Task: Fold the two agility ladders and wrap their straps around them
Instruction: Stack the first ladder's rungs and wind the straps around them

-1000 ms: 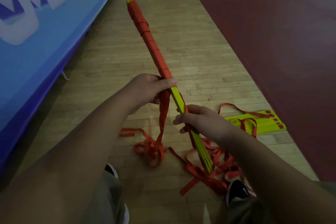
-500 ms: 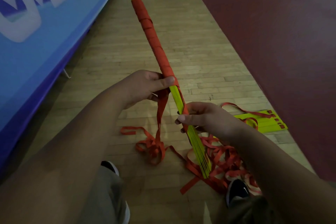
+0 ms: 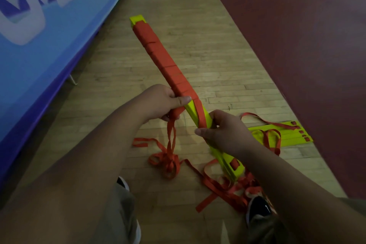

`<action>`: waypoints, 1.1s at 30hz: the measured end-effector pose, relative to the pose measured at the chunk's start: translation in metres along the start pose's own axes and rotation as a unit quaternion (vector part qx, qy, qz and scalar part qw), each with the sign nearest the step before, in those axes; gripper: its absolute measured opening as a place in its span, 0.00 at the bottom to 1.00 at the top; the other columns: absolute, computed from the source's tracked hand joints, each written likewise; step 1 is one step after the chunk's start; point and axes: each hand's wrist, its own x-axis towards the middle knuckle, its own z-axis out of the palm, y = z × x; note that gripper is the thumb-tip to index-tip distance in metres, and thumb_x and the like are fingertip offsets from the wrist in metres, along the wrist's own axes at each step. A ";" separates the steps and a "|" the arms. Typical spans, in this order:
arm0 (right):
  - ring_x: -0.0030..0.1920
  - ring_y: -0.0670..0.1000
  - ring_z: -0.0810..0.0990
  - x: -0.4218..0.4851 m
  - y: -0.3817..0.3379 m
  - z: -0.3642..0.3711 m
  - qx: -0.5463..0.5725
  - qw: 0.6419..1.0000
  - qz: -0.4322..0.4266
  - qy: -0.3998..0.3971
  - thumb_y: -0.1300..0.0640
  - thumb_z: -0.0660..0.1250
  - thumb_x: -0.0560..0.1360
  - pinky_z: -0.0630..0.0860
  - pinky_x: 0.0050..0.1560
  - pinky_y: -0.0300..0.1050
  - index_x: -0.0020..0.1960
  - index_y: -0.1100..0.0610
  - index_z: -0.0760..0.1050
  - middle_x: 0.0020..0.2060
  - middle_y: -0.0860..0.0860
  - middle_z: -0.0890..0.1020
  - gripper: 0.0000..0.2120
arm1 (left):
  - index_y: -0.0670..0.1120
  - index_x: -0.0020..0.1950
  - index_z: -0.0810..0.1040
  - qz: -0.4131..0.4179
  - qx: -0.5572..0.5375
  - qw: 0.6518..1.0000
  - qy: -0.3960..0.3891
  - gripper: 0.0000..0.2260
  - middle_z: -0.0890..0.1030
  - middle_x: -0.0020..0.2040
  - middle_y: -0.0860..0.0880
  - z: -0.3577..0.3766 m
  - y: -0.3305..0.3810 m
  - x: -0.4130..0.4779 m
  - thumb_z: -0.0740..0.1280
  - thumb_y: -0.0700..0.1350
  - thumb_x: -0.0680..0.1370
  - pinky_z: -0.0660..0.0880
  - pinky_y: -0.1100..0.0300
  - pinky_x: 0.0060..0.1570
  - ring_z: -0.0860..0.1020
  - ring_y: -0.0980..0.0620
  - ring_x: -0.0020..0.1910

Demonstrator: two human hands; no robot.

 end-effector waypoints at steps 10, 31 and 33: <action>0.40 0.48 0.86 -0.001 0.000 -0.001 -0.052 0.998 0.003 0.029 0.43 0.82 0.75 0.85 0.49 0.54 0.53 0.47 0.78 0.40 0.48 0.86 0.16 | 0.53 0.48 0.86 0.005 -0.004 1.000 0.021 0.13 0.88 0.42 0.55 0.009 -0.002 0.006 0.74 0.63 0.80 0.83 0.57 0.44 0.87 0.56 0.43; 0.43 0.50 0.85 -0.003 -0.002 0.007 -0.019 0.999 0.036 0.026 0.40 0.81 0.75 0.82 0.44 0.50 0.49 0.50 0.78 0.42 0.49 0.86 0.18 | 0.47 0.54 0.89 -0.016 -0.047 0.999 -0.023 0.19 0.91 0.46 0.50 0.016 0.009 -0.001 0.67 0.60 0.86 0.83 0.53 0.50 0.88 0.52 0.47; 0.44 0.51 0.85 -0.003 -0.002 0.009 -0.019 0.999 0.028 0.031 0.40 0.81 0.75 0.84 0.48 0.54 0.49 0.50 0.77 0.43 0.49 0.86 0.18 | 0.48 0.50 0.90 -0.007 -0.029 1.000 0.005 0.20 0.90 0.44 0.51 0.018 0.010 -0.001 0.68 0.63 0.84 0.83 0.51 0.52 0.88 0.50 0.48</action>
